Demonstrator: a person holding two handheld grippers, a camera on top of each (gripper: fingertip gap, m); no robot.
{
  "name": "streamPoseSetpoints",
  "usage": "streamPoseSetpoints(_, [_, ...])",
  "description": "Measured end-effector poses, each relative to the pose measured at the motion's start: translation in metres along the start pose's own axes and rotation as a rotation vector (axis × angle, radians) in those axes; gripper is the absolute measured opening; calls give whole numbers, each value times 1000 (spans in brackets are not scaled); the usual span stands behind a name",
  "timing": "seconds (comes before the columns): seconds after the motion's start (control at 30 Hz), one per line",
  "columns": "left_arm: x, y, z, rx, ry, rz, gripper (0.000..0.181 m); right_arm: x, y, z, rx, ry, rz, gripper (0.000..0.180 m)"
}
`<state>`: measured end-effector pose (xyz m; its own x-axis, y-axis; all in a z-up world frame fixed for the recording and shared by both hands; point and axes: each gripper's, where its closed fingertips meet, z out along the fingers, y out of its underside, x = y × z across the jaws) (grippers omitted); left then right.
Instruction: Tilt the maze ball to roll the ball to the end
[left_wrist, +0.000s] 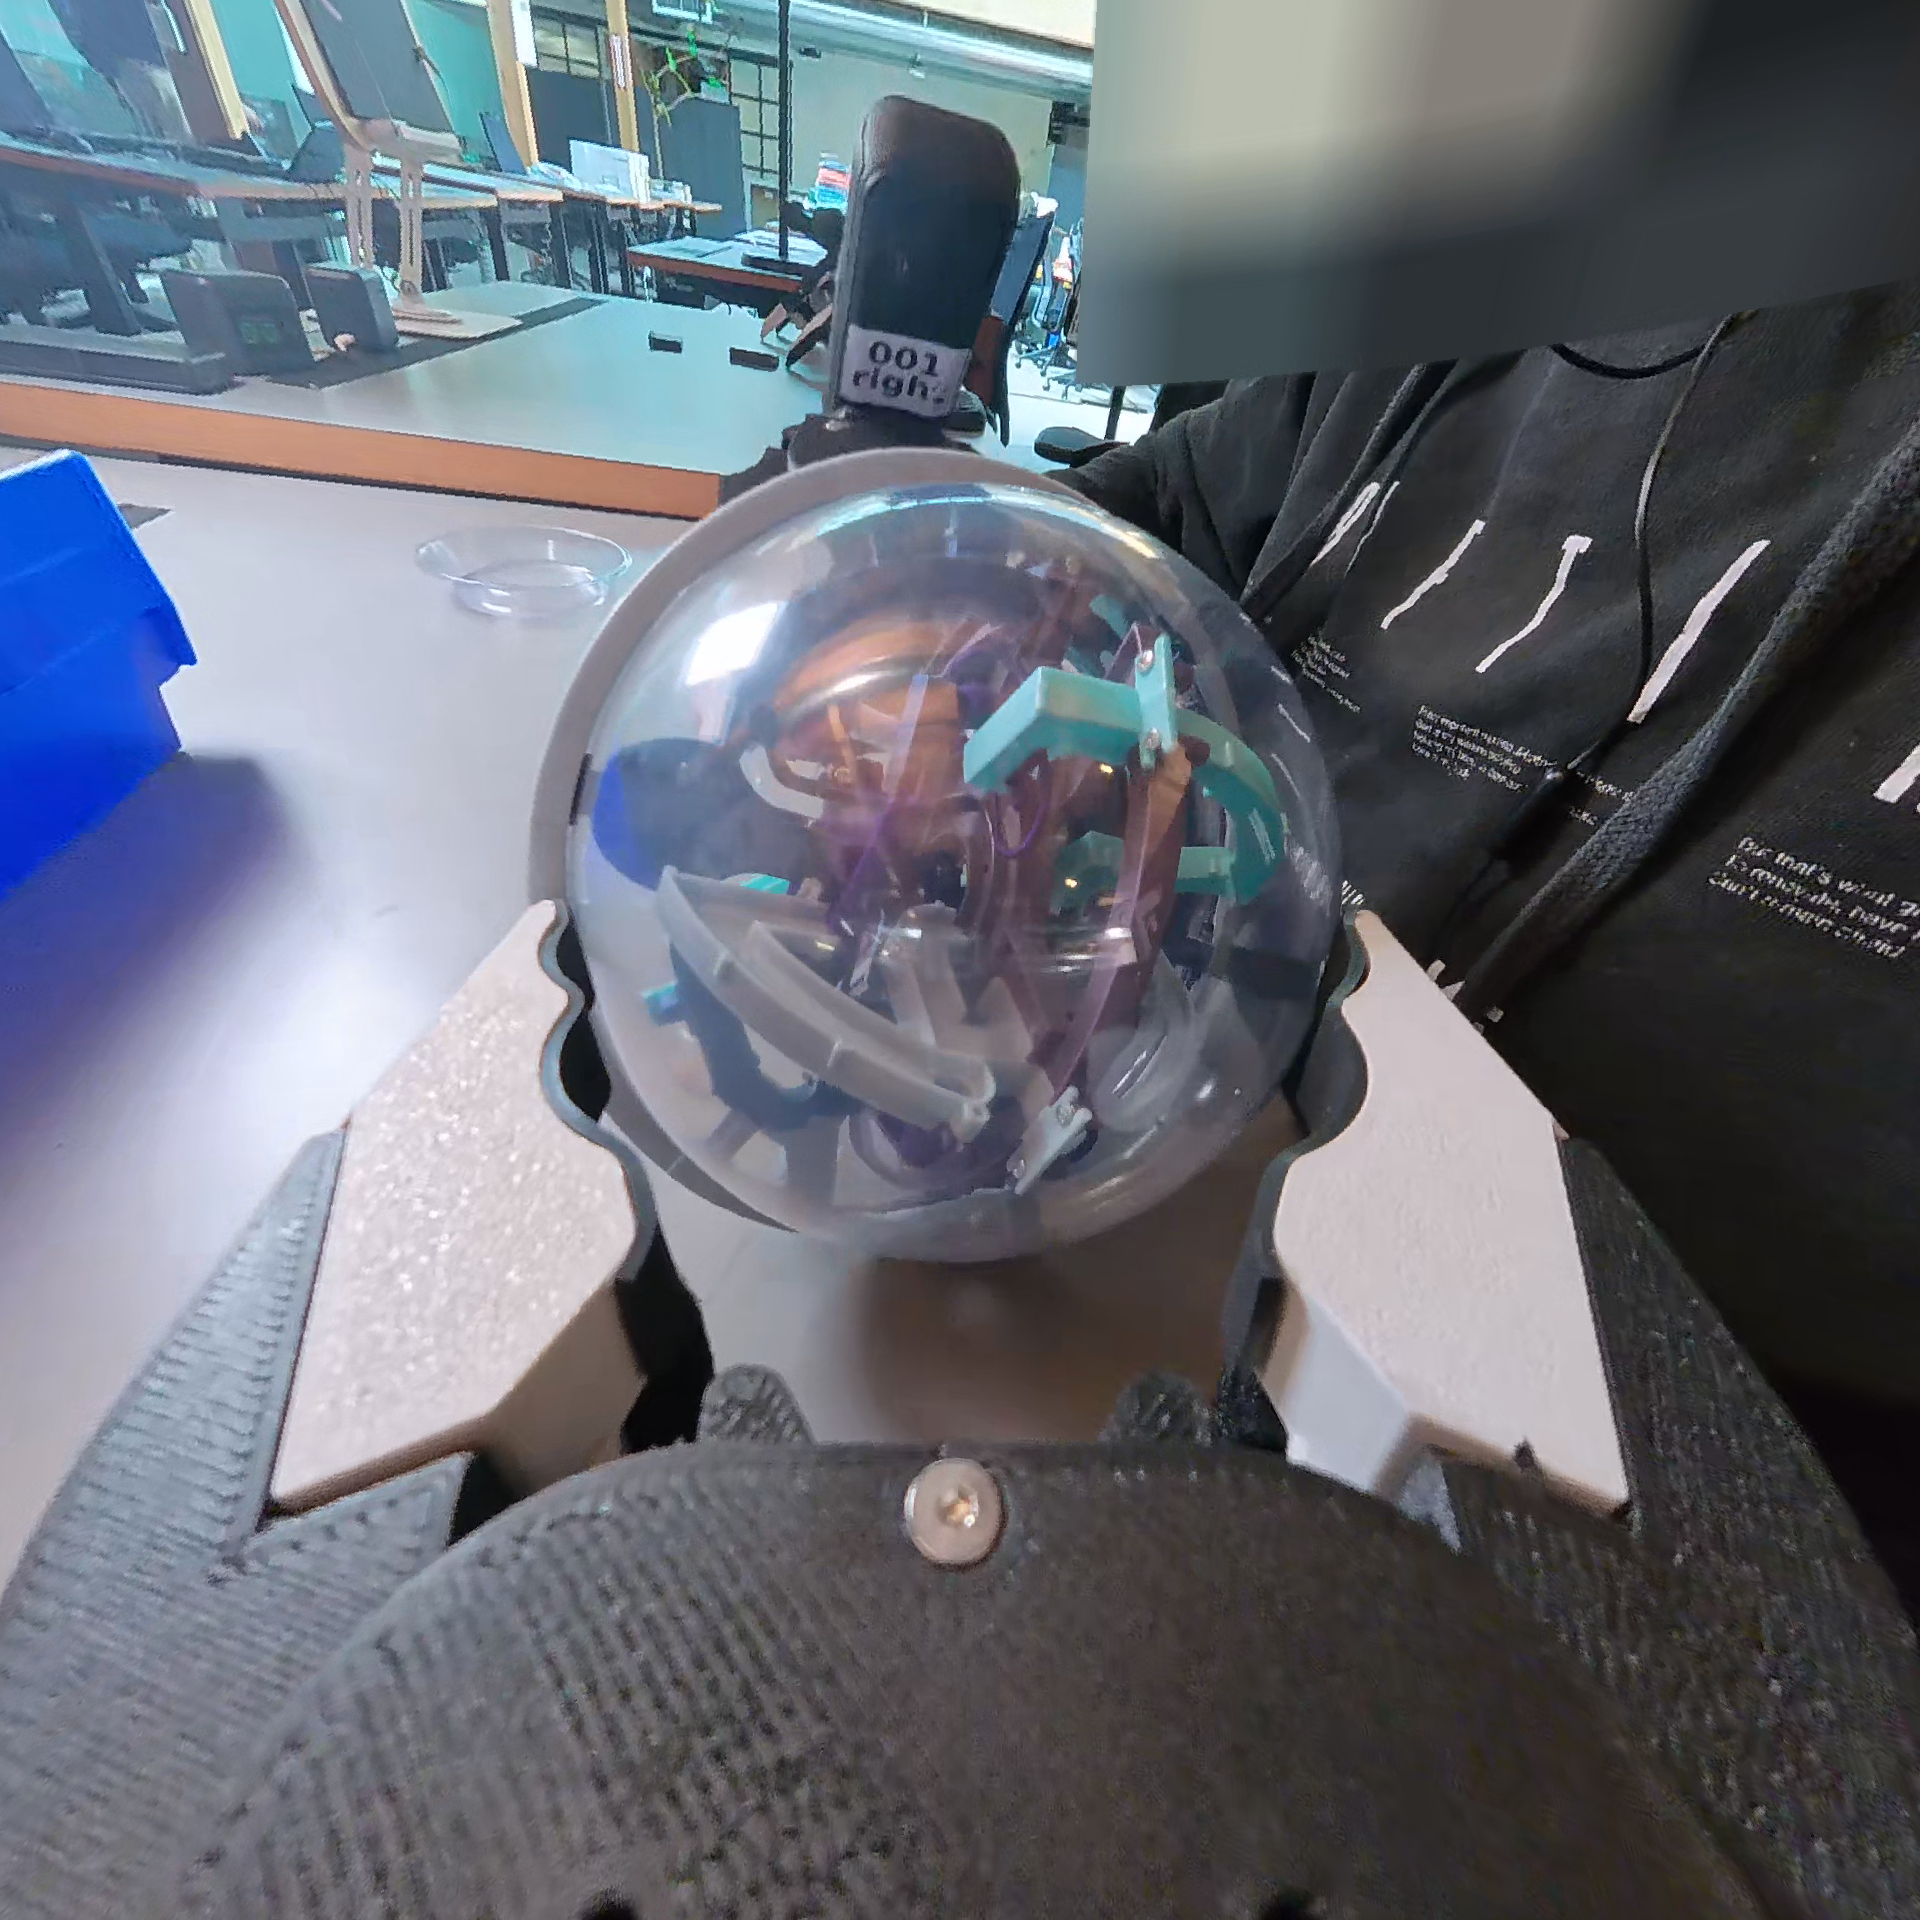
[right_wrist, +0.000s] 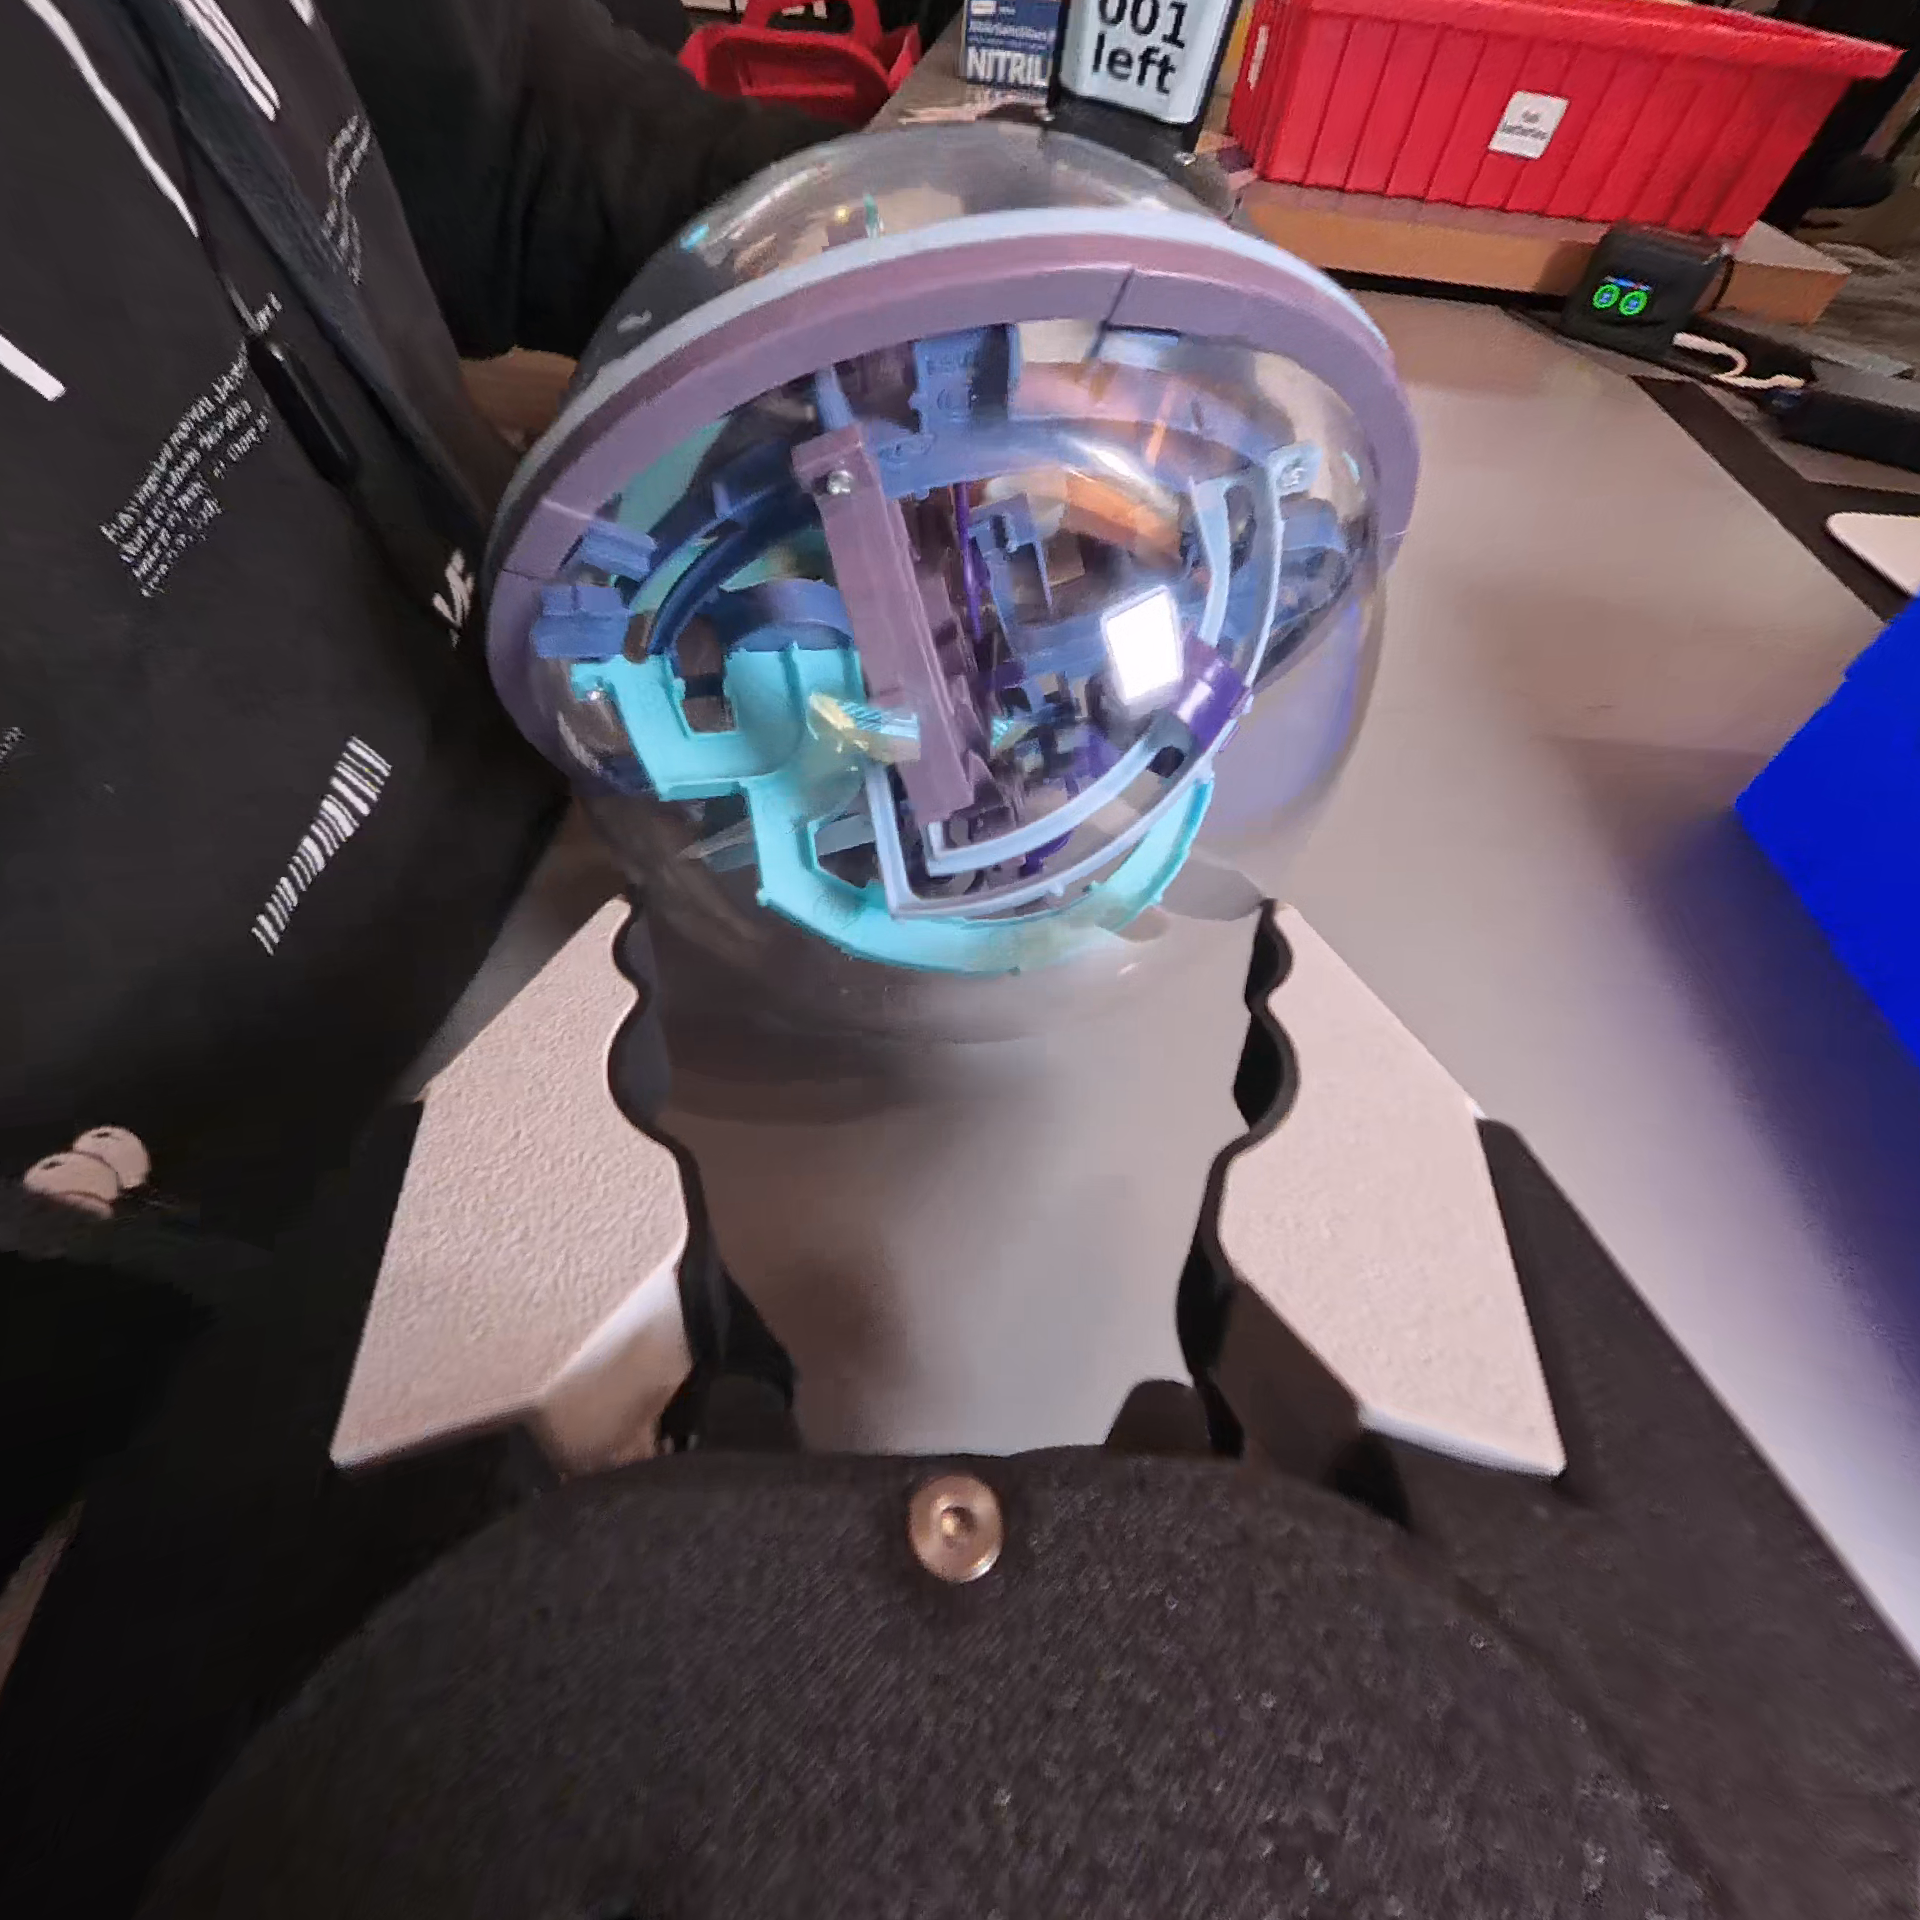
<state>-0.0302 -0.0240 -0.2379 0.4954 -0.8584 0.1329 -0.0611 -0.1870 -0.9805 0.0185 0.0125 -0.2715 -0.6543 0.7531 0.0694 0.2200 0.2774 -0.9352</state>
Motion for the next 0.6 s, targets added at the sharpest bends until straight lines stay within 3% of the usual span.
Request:
streamPoseSetpoints(0.13, [4, -1, 1, 18, 0, 55, 137, -1, 0, 6, -4, -19, -39, 117])
streamPoseSetpoints(0.6, [-16, -2, 0, 89, 83, -44, 137, 11, -8, -2, 55, -4, 105, 117])
